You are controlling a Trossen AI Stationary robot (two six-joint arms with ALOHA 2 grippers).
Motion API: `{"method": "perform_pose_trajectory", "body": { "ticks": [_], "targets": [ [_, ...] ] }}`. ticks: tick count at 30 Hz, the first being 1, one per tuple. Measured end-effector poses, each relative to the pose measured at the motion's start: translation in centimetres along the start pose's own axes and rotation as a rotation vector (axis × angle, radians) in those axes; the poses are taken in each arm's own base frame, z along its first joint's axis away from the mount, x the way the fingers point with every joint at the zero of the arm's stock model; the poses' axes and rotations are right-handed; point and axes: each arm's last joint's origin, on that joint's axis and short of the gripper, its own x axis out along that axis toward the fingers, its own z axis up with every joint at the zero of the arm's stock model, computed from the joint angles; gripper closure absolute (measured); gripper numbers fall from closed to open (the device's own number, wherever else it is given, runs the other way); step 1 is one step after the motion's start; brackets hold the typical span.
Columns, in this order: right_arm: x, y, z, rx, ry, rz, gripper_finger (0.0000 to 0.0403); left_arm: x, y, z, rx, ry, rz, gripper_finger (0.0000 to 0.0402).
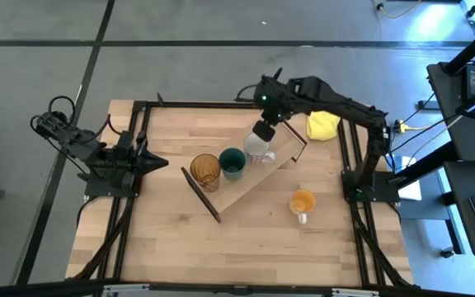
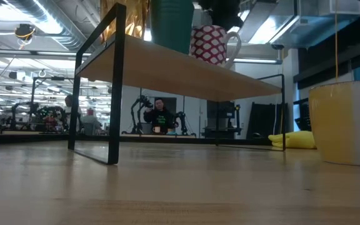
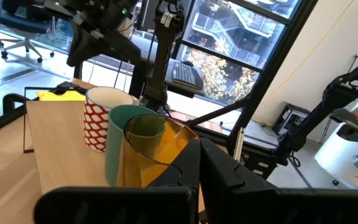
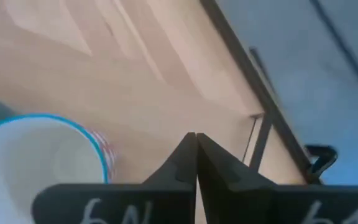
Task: Stack small to large cups/mugs on shelf
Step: Adjust the red patterned mug on the shelf, then put the yellow mug on the shelf
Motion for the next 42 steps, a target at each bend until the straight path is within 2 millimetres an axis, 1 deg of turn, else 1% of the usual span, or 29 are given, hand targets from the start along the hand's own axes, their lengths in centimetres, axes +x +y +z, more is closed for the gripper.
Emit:
{"method": "perform_pose_trajectory", "body": {
  "ticks": [4, 8, 14, 21, 27, 37, 41, 42],
  "targets": [
    [0.2, -1.0, -0.2, 0.049, 0.058, 0.083, 0.0397, 0.0, 0.0, 0.0, 0.0, 0.0, 0.001, 0.0401],
    [0.2, -0.9, -0.4, 0.069, 0.09, 0.113, 0.0397, 0.0, 0.0, 0.0, 0.0, -0.002, 0.004, 0.0401],
    [0.6, -0.2, -0.9, 0.043, 0.153, 0.132, 0.04, 0.0, 0.0, 0.0, 0.0, -0.003, 0.005, 0.0401],
    [1.4, 0.7, -0.9, 0.023, 0.184, 0.163, 0.04, 0.0, 0.0, 0.0, -0.002, -0.004, 0.005, 0.0401],
    [1.3, 0.8, -1.2, 0.024, 0.217, 0.189, 0.04, 0.0, 0.0, 0.0, -0.002, -0.004, 0.005, 0.0401],
    [1.0, 1.9, -1.5, -0.003, 0.234, 0.22, 0.0401, 0.0, 0.0, 0.0, -0.002, -0.007, 0.012, 0.0401],
    [1.0, 2.0, -1.6, -0.007, 0.237, 0.217, 0.04, 0.0, 0.0, 0.0, -0.003, -0.008, 0.015, 0.0401],
    [1.0, 1.9, -1.6, -0.012, 0.238, 0.193, 0.04, 0.0, 0.0, 0.0, -0.002, -0.008, 0.015, 0.0401]
  ]
}}
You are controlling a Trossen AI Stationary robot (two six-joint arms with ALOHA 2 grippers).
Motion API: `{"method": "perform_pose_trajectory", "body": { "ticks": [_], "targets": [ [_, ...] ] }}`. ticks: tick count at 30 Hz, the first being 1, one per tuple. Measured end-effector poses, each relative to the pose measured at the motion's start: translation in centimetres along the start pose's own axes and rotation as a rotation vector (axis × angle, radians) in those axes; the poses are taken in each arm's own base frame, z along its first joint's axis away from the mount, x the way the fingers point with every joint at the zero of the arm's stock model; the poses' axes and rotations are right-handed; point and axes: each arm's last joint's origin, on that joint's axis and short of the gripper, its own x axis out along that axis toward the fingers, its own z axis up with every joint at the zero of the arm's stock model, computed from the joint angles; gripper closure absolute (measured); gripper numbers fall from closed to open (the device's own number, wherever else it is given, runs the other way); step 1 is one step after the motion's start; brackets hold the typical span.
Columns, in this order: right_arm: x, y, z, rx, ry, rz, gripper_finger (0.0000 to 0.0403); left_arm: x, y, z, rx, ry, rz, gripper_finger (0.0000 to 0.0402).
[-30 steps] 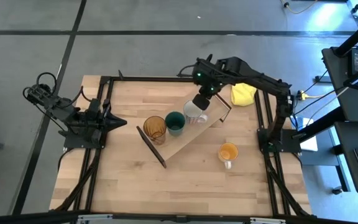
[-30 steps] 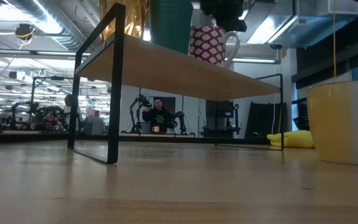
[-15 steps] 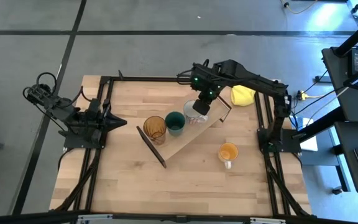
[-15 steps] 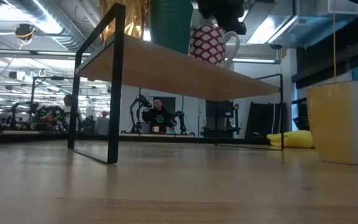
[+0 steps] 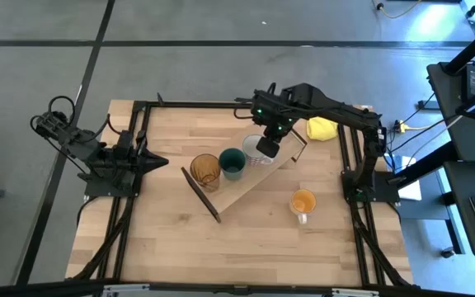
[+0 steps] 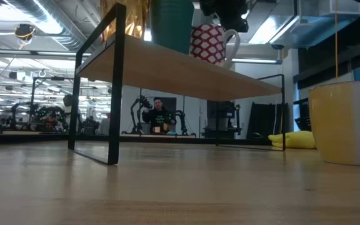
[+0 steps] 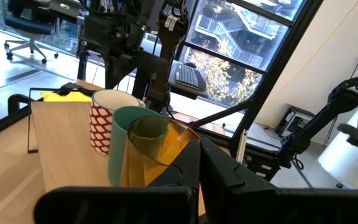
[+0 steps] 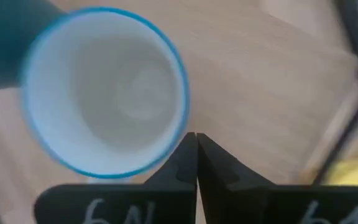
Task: Stack small to large cups/mugs on shelf
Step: Put the yellow mug on the shelf
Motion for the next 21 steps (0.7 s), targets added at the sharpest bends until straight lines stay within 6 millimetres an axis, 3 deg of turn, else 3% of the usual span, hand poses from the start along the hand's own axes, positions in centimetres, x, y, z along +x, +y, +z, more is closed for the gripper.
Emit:
{"method": "perform_pose_trajectory", "body": {
  "ticks": [5, 11, 15, 21],
  "targets": [
    [-0.1, -0.9, -0.2, -0.03, -0.005, -0.241, 0.0396, 0.0, 0.0, 0.0, -0.006, 0.0, 0.0, 0.0401],
    [-1.9, -1.7, -0.9, 0.009, -0.048, -0.223, 0.0374, 0.0, 0.0, 0.0, -0.008, 0.0, -0.001, 0.0401],
    [-4.5, -1.5, -2.5, 0.086, -0.105, -0.108, 0.0344, 0.0, 0.0, 0.0, 0.007, 0.0, -0.001, 0.0401],
    [-9.7, 0.0, -6.7, 0.15, -0.204, 0.099, 0.0298, 0.0, 0.0, 0.0, 0.009, 0.006, -0.014, 0.0401]
  ]
}}
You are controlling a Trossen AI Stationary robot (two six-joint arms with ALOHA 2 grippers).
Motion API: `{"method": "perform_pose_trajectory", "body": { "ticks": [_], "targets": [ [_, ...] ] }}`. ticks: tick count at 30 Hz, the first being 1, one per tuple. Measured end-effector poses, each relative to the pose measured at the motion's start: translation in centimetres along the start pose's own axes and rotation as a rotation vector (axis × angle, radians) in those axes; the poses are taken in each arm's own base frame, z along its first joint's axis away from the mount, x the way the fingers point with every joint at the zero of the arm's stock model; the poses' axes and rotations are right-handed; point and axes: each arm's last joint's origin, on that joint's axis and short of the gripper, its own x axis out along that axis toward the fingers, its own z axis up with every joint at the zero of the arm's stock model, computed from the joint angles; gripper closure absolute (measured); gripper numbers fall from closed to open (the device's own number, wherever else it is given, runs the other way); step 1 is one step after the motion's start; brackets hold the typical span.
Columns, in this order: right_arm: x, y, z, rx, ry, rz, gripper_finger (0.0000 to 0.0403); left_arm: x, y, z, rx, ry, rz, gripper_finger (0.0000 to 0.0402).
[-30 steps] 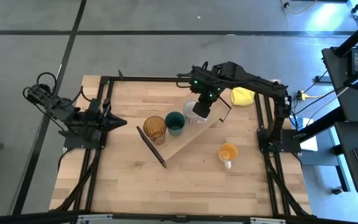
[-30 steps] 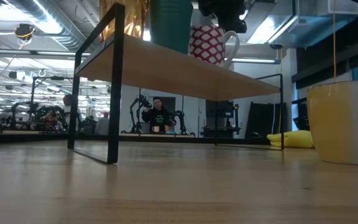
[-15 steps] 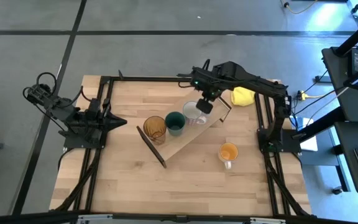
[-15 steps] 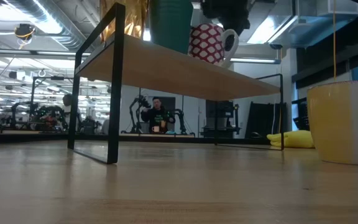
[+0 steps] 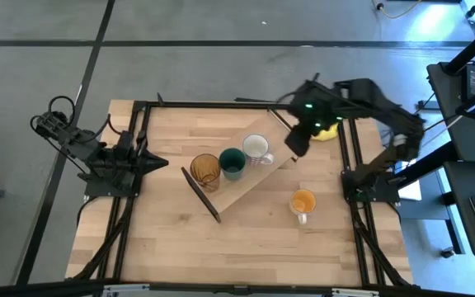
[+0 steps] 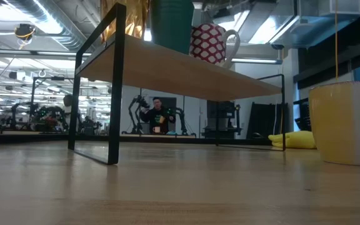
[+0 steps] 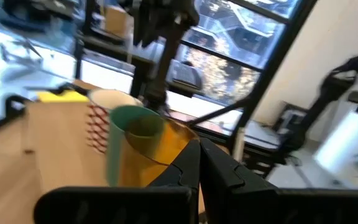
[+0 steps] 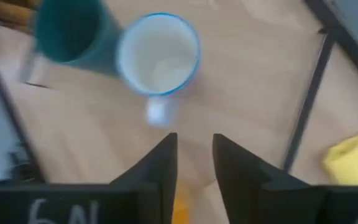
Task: Stack small to large cups/mugs on shelf
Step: Put the yellow mug on the shelf
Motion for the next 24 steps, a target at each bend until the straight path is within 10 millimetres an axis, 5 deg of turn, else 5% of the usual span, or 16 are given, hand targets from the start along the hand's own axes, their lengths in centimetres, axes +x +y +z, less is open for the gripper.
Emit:
{"method": "perform_pose_trajectory", "body": {
  "ticks": [4, 13, 24],
  "targets": [
    [-0.6, -0.3, -3.1, 0.131, 0.075, 0.064, 0.0278, 0.0, -0.2, -0.1, -0.069, 0.034, -0.071, 0.0401],
    [4.6, -2.3, -12.3, 0.252, 0.377, -0.035, 0.0256, 0.0, -0.2, -0.1, -0.084, 0.04, -0.085, 0.0401],
    [11.5, -1.7, -16.7, 0.143, 0.443, 0.033, 0.0248, 0.0, -0.2, -0.1, -0.112, 0.028, -0.058, 0.0401]
  ]
}}
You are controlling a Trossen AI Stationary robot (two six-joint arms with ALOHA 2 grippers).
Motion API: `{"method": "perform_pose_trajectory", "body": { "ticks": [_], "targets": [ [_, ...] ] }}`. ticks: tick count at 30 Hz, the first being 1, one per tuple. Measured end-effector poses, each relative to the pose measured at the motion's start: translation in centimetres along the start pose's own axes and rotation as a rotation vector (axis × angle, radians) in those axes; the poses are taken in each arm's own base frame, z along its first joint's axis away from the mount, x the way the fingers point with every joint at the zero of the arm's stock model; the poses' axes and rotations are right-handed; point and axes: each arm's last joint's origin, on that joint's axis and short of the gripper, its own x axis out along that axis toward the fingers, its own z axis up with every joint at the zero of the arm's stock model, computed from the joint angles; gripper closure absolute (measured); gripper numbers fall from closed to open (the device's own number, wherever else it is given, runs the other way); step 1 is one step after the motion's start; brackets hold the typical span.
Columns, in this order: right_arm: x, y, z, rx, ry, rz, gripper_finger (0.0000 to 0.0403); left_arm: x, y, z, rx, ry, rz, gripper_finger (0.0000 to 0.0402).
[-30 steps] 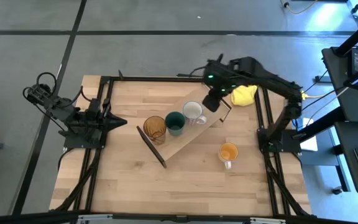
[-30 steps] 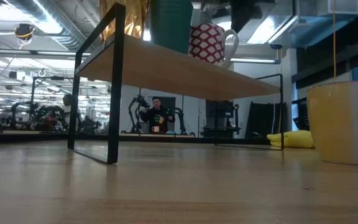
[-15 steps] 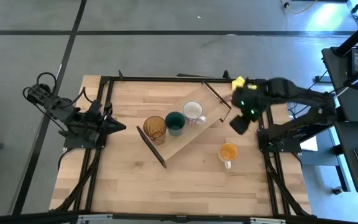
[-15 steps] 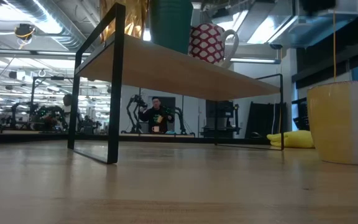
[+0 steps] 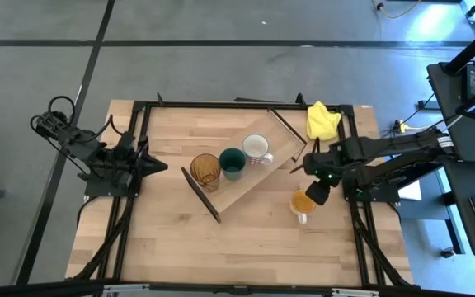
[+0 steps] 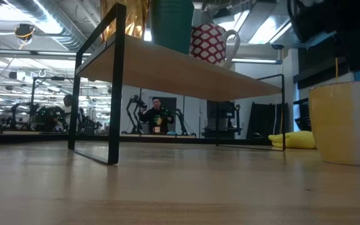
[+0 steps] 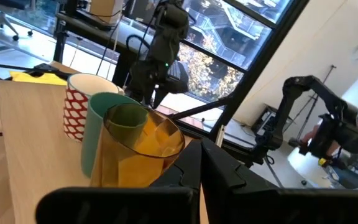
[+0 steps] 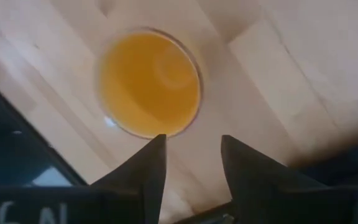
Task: Stack small to large cups/mugs on shelf
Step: Put the yellow mug on the shelf
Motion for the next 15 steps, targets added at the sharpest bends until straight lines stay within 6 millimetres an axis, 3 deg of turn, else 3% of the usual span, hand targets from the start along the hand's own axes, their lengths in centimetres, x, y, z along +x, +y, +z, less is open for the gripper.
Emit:
{"method": "perform_pose_trajectory", "body": {
  "ticks": [6, 12, 15],
  "targets": [
    [1.5, -0.6, 0.0, 0.1, -0.014, -0.051, 0.0248, 0.0, 0.1, 0.0, -0.01, -0.013, 0.021, 0.0401],
    [3.2, -1.4, -0.2, 0.373, 0.004, -0.078, 0.0248, 0.0, 0.1, 0.0, -0.011, -0.013, 0.023, 0.0401],
    [3.7, -1.4, -0.6, 0.429, 0.003, -0.071, 0.0248, 0.0, 0.1, 0.0, -0.011, -0.013, 0.023, 0.0401]
  ]
}}
